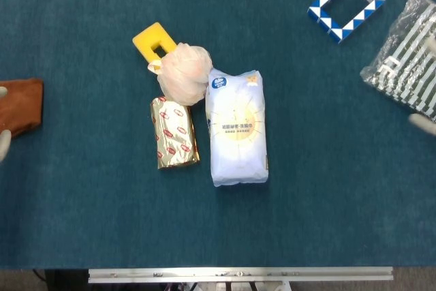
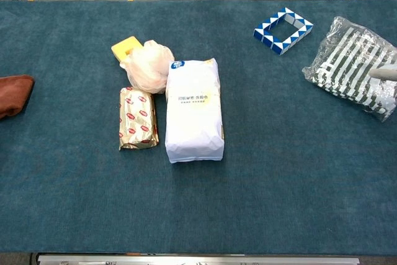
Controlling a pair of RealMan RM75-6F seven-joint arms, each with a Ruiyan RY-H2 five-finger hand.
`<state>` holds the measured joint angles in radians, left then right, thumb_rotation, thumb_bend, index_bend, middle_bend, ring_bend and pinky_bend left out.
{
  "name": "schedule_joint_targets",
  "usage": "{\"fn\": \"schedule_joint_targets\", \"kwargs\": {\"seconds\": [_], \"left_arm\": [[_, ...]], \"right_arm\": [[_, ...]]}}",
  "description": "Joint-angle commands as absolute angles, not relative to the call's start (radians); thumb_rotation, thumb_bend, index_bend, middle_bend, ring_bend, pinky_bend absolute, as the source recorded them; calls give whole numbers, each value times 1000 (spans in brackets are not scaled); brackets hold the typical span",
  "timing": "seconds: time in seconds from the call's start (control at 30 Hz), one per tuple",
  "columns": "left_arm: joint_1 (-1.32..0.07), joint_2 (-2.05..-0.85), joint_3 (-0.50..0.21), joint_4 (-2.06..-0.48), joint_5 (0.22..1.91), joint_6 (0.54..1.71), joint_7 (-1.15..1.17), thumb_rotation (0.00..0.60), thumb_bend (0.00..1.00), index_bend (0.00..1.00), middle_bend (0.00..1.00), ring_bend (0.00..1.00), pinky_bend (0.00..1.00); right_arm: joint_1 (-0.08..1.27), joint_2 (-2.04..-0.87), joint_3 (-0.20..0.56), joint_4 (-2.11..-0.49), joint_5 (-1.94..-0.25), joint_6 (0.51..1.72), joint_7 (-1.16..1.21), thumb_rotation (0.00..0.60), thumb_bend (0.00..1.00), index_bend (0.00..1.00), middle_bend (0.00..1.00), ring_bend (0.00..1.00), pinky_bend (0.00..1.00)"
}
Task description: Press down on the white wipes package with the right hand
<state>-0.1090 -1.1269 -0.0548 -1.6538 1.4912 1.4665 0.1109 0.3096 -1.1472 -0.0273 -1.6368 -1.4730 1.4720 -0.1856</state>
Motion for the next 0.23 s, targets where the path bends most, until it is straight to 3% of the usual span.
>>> {"fn": "schedule_joint_targets", "kwargs": {"seconds": [0.03,0.23], "left_arm": [[-111,-1132,-55,-1658,1494,1469,115,600,346,239,230,178,214],[-116,-1145,-52,-1662,1502,1467,125,600,346,239,230,178,214]], "right_arm": [[261,-1122,-20,-1610,-1433,1494,-155,461,0,0,94,0,0],[216,-1104,-15,-1601,-1417,1507,-140,480,0,0,95,0,0]]}}
